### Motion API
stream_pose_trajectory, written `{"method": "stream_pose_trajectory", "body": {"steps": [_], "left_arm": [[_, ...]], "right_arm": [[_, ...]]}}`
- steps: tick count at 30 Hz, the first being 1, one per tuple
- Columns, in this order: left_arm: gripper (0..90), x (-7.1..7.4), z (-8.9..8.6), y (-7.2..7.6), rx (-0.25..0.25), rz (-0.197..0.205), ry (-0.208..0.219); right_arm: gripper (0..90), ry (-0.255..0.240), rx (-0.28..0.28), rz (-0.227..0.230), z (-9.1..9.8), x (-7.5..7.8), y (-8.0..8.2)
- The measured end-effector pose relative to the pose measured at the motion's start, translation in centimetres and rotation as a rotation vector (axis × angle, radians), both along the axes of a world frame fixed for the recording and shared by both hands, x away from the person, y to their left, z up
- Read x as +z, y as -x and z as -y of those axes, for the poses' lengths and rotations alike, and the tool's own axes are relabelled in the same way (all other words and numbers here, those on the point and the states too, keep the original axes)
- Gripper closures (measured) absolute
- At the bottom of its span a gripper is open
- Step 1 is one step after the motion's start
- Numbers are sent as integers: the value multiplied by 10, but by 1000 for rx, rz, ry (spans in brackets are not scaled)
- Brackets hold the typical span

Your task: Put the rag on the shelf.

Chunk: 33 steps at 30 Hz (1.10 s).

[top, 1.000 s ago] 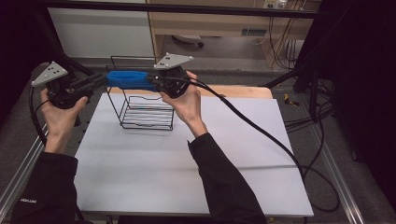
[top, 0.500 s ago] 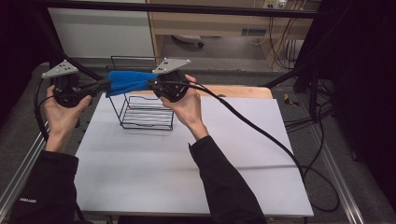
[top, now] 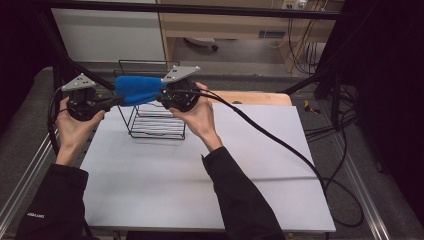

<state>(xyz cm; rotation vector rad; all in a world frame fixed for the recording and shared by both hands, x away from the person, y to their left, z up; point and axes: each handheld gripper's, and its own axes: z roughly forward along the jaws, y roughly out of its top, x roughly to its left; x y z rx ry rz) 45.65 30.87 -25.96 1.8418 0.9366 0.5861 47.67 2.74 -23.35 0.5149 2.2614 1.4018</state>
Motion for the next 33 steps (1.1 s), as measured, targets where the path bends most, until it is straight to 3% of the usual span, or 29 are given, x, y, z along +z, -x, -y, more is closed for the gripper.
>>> {"method": "stream_pose_trajectory", "body": {"steps": [2, 7, 11, 15, 24, 33], "left_arm": [[900, -2, 1, -1, 3, 1, -6], [900, -7, 4, -3, 8, 5, -23], [900, -10, 5, -4, 8, 9, -27], [900, -13, 6, -6, 13, 9, -27], [900, -15, 9, -9, 15, 21, -7], [842, -15, 6, 0, 8, 19, 19]], "right_arm": [[634, -32, 3, 4, 1, 2, 1], [660, -68, 14, -36, 0, 2, 2], [836, -73, -4, -101, 2, -8, 0], [900, -68, -38, -148, 9, -22, -6], [880, -69, -66, -128, 14, -39, -13], [743, -98, -21, -86, 20, -31, -3]]}}
